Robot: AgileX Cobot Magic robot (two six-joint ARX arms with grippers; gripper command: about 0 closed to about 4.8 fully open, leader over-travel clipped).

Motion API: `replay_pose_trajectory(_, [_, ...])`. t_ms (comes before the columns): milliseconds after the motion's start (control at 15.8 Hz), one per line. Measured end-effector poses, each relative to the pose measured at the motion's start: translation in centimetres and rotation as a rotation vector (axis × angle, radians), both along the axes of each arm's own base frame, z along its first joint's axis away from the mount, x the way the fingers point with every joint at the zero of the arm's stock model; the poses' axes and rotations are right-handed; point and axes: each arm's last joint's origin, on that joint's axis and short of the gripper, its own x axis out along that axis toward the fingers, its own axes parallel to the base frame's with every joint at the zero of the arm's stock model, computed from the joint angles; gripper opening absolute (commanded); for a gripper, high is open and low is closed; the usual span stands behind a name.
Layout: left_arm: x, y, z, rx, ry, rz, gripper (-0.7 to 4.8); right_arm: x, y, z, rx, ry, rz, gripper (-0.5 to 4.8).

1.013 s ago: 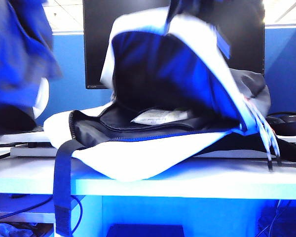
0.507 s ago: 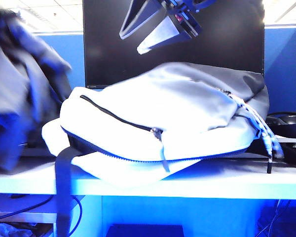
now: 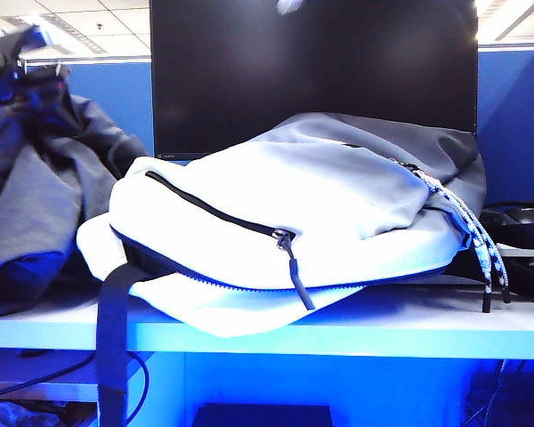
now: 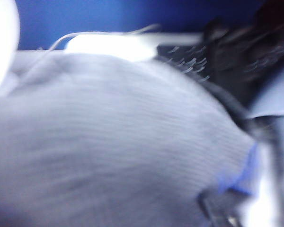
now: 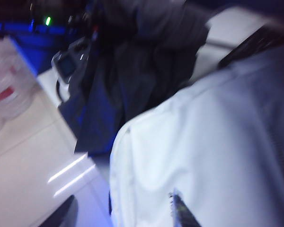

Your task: Take the gray clothes out of the backpack.

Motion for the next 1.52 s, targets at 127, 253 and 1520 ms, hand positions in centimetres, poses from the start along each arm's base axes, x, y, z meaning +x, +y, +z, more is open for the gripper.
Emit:
replay_pose_trajectory(127, [-1.0, -0.3, 1.7, -0.054, -0.044, -0.095, 4.79, -1.7, -1.5, 2.0, 0.041, -0.071, -0.030, 2.57])
replay_pose_trajectory(253, [-3.8, -0.7, 5.6, -0.055, -0.163, -0.139, 4.79, -4.6, -3.9, 4.2, 0.079, -0.156, -0.105, 2.57])
replay_pose_trajectory(1520, [-40.1, -3.1, 4.9, -0.202, -0.474, 0.008, -0.06, -23.0, -18.7, 1.2, 0.371, -0.385, -0.417, -0.06])
